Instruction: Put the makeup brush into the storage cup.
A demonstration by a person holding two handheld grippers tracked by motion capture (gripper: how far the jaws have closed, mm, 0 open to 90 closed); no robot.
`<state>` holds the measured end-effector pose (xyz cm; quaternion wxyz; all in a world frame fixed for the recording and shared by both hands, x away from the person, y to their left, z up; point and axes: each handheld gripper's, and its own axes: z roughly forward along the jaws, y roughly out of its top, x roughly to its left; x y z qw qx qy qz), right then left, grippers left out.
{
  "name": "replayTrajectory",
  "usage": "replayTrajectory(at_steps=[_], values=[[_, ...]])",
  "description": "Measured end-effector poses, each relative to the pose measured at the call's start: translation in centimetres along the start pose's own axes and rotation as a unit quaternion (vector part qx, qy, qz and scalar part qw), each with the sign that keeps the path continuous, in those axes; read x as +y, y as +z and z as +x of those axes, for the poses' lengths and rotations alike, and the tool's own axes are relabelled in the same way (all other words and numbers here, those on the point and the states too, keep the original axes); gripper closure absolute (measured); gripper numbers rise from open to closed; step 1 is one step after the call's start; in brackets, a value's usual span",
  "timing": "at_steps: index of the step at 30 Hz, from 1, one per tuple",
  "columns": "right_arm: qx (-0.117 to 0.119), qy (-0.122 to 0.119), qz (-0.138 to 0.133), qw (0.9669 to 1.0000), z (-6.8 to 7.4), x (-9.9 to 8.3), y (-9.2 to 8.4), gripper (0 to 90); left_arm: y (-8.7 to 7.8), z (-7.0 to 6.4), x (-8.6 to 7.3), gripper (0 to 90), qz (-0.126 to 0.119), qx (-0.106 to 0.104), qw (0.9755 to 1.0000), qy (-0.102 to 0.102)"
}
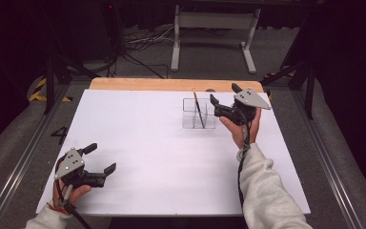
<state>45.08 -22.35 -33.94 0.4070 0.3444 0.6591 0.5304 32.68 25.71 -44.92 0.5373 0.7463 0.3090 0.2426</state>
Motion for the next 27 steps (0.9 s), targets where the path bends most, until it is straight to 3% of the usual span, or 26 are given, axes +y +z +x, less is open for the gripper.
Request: replayTrajectory(at_steps=[8,27], values=[[0.001,0.0,0.007,1.0,-0.4,-0.3,-1.1,8.2,0.0,0.0,0.0,2.8,0.002,-0.001,1.0,0.001],[-0.012,-0.013,0.002,0.9998,-0.4,-0.9,-3.1,11.1,0.1,-0.1,0.0,2.8,0.004,0.001,1.0,0.005]])
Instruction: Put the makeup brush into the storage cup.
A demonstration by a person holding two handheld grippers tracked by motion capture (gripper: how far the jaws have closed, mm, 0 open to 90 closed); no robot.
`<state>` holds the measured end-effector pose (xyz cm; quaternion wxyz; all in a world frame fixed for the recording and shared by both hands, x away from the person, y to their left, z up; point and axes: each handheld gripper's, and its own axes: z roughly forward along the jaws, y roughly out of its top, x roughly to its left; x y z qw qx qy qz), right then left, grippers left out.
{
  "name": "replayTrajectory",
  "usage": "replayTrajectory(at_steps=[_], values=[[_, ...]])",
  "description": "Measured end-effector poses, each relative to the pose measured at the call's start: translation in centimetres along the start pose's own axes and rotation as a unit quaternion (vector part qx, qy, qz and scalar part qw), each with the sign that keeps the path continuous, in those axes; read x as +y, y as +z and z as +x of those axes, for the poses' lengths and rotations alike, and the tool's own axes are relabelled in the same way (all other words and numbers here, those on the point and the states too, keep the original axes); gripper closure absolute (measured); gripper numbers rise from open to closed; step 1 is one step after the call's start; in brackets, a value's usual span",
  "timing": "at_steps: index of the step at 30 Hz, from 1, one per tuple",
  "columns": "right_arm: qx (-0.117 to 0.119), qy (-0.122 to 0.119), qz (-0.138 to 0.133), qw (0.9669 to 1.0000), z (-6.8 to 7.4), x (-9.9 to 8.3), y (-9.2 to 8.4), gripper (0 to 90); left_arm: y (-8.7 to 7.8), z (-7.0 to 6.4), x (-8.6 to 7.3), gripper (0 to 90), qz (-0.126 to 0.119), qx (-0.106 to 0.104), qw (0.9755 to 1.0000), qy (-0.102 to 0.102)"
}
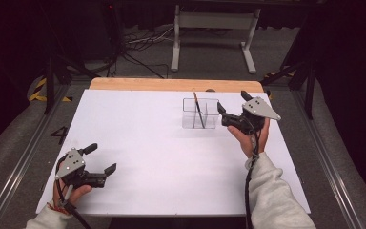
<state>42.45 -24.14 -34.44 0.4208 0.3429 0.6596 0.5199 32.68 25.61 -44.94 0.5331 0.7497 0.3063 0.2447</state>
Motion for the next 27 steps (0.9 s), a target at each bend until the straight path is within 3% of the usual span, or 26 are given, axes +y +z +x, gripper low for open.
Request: replayTrajectory(at_steps=[27], values=[[0.018,-0.028,0.005,0.9994,1.0,-0.9,-2.9,11.9,0.2,-0.1,0.0,2.8,0.005,0.0,1.0,0.004]])
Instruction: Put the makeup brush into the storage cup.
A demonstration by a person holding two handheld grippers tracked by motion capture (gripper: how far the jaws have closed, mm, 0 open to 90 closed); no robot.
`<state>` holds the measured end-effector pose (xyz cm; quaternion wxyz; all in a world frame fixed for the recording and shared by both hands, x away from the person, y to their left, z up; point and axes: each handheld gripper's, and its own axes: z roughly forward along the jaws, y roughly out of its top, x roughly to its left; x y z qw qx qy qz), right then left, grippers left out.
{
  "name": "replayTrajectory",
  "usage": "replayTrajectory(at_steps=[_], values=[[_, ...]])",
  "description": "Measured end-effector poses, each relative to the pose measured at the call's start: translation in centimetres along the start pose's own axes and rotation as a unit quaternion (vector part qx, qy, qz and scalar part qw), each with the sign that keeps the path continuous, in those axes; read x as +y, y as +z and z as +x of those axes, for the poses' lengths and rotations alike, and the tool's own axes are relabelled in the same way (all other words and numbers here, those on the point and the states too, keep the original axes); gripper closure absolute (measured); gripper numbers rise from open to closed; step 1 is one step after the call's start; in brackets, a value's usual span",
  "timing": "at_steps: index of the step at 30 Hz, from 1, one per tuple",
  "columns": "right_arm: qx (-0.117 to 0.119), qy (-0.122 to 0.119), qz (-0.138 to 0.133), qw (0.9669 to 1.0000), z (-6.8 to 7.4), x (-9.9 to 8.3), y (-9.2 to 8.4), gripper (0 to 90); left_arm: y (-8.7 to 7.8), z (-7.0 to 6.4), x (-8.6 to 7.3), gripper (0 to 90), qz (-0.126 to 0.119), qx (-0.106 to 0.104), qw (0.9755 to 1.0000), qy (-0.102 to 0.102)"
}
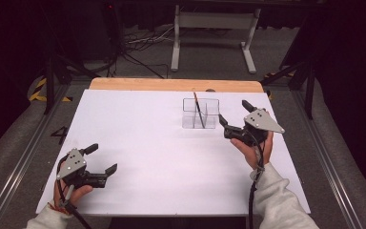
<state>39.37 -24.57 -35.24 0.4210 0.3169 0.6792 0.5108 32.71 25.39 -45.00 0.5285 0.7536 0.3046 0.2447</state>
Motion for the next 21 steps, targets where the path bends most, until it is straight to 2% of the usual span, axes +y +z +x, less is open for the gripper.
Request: replayTrajectory(at_steps=[13,21], values=[[0.002,-0.013,0.011,0.9999,0.1,-1.1,-1.5,11.8,0.0,-0.1,0.0,2.8,-0.002,-0.001,1.0,0.001],[0.002,-0.002,0.029,0.9996,-0.4,-2.5,-2.5,9.9,0.0,-0.1,0.0,2.8,0.001,-0.002,1.0,0.003]])
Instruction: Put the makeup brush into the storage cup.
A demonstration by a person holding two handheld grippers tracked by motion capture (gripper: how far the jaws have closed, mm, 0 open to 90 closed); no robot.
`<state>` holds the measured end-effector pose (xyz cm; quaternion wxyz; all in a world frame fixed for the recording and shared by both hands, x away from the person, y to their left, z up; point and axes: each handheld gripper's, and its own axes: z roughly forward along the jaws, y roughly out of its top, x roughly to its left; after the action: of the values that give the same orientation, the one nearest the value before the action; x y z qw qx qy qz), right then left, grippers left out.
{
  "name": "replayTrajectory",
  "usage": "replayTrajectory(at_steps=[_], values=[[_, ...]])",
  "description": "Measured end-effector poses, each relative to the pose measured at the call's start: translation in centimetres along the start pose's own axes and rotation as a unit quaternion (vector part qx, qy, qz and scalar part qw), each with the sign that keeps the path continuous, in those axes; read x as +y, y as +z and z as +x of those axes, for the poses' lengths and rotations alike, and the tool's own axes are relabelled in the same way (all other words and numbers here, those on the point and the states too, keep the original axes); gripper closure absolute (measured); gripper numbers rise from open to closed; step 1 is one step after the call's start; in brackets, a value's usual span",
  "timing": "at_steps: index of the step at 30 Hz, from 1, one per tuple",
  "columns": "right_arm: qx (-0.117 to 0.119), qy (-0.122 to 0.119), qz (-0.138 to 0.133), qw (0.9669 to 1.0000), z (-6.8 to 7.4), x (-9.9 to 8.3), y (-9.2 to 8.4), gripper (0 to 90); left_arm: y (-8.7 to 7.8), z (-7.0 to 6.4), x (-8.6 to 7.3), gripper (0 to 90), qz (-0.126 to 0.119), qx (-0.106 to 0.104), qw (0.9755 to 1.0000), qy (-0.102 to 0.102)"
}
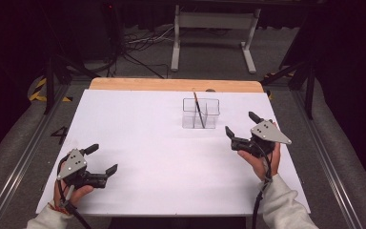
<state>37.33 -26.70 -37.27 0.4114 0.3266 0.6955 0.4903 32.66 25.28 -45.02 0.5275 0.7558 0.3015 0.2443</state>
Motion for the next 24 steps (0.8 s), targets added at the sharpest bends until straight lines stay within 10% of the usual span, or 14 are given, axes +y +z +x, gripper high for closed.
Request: replayTrajectory(at_steps=[24], values=[[0.002,-0.008,0.022,0.9997,-1.0,-3.7,-2.7,9.1,0.1,-0.1,0.1,2.8,0.006,-0.003,1.0,0.005]])
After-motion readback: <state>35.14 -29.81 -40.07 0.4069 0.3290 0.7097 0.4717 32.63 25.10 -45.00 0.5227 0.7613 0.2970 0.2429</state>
